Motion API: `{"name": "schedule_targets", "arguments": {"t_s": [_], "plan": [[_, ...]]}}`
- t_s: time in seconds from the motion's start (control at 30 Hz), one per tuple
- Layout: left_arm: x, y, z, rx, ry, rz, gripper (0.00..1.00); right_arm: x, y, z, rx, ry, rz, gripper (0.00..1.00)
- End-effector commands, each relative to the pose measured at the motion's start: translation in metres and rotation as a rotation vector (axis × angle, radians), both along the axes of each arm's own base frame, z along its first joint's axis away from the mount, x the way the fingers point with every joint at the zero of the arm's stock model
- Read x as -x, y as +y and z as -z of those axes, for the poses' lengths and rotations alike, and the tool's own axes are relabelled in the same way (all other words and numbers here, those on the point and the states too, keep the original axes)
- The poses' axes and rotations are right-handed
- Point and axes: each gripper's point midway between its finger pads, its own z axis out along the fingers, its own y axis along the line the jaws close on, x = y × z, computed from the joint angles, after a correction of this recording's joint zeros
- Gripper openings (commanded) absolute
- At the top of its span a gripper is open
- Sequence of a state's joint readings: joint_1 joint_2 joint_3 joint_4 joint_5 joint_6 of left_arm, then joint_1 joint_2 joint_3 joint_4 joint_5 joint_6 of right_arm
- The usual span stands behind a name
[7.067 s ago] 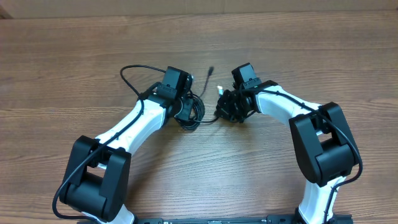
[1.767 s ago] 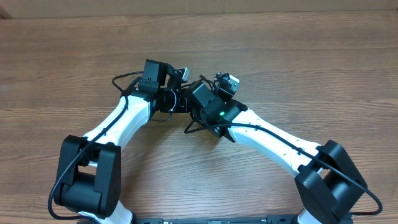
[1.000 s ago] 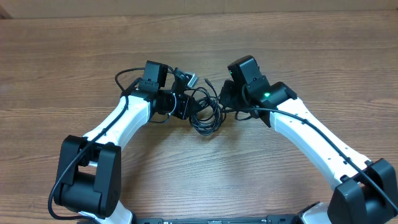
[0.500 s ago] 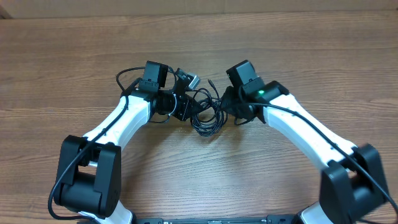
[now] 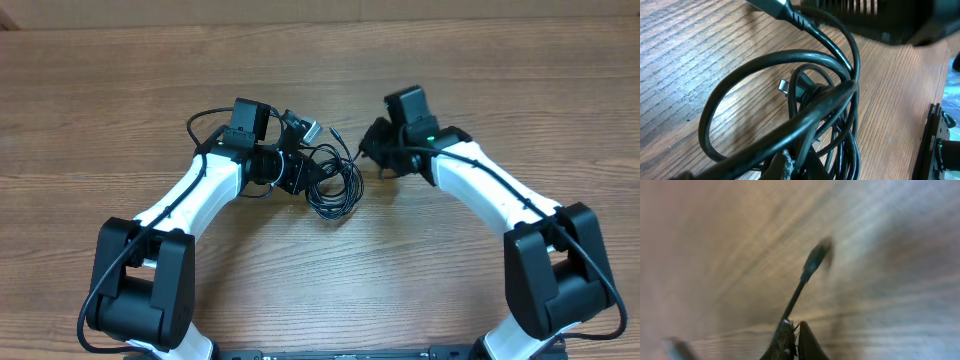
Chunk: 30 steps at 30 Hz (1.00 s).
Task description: Untangle cables
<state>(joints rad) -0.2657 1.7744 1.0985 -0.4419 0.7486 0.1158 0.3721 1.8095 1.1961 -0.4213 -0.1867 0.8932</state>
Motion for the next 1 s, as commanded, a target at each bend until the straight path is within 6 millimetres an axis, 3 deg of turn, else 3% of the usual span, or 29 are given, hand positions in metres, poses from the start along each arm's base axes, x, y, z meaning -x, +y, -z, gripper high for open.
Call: {"name": "schedule_targets", "arguments": {"t_s": [0.0, 0.4, 0.47, 0.57, 0.7, 0.83, 0.87, 0.9, 0.97], "plan": [[-0.004, -0.004, -0.019, 0.041, -0.056, 0.031, 0.04, -0.001, 0.01, -0.01, -0.068, -0.015, -0.044, 0.04], [-0.004, -0.004, -0.019, 0.041, -0.056, 0.031, 0.04, 0.003, 0.012, -0.009, -0.058, -0.023, -0.106, 0.05], [-0.004, -0.004, -0.019, 0.041, -0.056, 0.031, 0.04, 0.007, 0.006, -0.005, -0.055, 0.016, -0.074, 0.04], [-0.004, -0.004, -0.019, 0.04, -0.055, 0.031, 0.04, 0.01, -0.021, 0.006, -0.014, 0.095, 0.051, 0.04], [-0.004, -0.004, -0.019, 0.04, -0.054, 0.031, 0.04, 0.015, -0.052, 0.016, 0.043, 0.155, 0.115, 0.16], [-0.004, -0.004, -0.019, 0.04, -0.055, 0.031, 0.04, 0.026, -0.06, 0.022, 0.06, 0.211, 0.128, 0.24], [-0.004, -0.004, -0.019, 0.04, -0.055, 0.031, 0.04, 0.026, -0.06, 0.023, 0.06, 0.214, 0.128, 0.3], [-0.004, -0.004, -0.019, 0.04, -0.055, 0.031, 0.04, 0.026, -0.058, 0.022, 0.054, 0.211, 0.124, 0.43], [-0.004, -0.004, -0.019, 0.04, -0.055, 0.031, 0.04, 0.022, -0.051, 0.018, 0.014, 0.199, 0.114, 0.54]]}}
